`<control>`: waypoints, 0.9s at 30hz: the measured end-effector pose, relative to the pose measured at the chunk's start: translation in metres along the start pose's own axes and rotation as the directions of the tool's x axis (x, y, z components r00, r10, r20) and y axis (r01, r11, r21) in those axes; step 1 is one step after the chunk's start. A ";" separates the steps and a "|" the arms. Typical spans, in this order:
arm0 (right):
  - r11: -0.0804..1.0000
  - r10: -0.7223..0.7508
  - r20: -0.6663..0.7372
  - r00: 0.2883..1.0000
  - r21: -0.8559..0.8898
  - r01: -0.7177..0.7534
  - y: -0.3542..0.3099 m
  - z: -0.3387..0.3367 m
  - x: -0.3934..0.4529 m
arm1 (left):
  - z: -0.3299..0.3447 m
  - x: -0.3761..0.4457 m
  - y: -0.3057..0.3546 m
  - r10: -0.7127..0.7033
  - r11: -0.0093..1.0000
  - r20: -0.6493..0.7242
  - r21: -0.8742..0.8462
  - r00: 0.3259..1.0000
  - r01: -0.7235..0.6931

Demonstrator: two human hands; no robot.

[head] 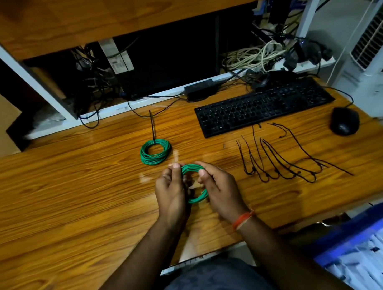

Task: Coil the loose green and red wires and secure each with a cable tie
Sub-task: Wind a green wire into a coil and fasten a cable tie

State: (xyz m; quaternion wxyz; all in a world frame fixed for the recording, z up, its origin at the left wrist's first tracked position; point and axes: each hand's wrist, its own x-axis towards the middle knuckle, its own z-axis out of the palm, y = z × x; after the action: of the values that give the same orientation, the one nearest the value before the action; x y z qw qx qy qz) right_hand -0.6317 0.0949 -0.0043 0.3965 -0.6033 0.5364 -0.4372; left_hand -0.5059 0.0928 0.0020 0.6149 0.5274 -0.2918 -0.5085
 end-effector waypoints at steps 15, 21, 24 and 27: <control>0.983 0.095 -0.008 0.995 0.158 -0.092 0.006 -0.034 0.000 | -0.009 0.013 -0.006 -0.024 0.998 -0.165 0.054 0.986 0.033; 1.000 -0.021 0.089 0.996 -0.012 0.023 -0.001 -0.040 0.006 | -0.006 0.011 -0.007 -0.032 0.998 -0.146 0.042 0.989 0.038; 0.998 -0.040 0.076 0.996 -0.048 0.044 0.001 -0.035 0.006 | -0.003 0.010 -0.006 -0.005 1.000 -0.137 0.023 0.991 0.008; 0.989 -0.084 0.060 0.995 -0.119 0.091 -0.001 -0.027 0.001 | -0.001 0.007 -0.005 -0.006 1.000 -0.153 0.002 0.988 0.006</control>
State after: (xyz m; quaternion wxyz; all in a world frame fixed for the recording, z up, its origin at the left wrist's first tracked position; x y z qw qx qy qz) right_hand -0.6577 0.0942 0.0047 0.3539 -0.6609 0.5240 -0.4042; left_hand -0.5046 0.0864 -0.0043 0.6333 0.5664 -0.2428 -0.4681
